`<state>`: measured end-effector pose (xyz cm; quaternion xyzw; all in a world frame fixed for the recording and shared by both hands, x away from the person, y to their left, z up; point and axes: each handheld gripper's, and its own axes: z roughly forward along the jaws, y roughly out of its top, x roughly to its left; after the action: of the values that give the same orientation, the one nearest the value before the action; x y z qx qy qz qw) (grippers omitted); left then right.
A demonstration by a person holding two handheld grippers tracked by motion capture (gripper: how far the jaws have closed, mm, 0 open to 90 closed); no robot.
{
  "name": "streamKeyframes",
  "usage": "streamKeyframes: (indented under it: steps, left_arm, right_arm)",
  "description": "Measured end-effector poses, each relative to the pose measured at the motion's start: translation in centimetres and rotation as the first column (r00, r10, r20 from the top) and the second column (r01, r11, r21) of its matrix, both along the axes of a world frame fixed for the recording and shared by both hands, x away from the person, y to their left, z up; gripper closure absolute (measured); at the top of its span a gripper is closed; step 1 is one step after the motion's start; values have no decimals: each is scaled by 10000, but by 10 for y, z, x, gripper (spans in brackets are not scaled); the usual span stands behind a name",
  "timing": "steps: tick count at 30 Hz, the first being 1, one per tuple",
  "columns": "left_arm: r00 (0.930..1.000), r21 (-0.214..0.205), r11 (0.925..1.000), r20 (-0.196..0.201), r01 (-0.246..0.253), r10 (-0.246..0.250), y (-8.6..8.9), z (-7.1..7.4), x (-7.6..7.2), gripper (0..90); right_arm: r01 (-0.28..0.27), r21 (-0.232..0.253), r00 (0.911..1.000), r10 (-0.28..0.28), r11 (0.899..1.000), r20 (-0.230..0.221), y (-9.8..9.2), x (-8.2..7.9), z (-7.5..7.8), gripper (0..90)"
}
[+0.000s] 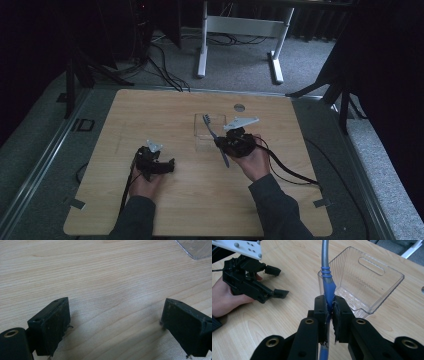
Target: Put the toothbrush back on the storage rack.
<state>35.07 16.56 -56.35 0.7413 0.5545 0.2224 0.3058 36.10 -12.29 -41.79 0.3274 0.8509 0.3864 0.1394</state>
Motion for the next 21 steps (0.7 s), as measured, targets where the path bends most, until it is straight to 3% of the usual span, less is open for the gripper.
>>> streamKeyframes:
  steps: [21]
  left_arm:
    - [10000,-5,10000,4,-3,3,0,0,0,86]
  right_arm:
    - [380,870,9985,-413,9955,362,-6,3,7,824]
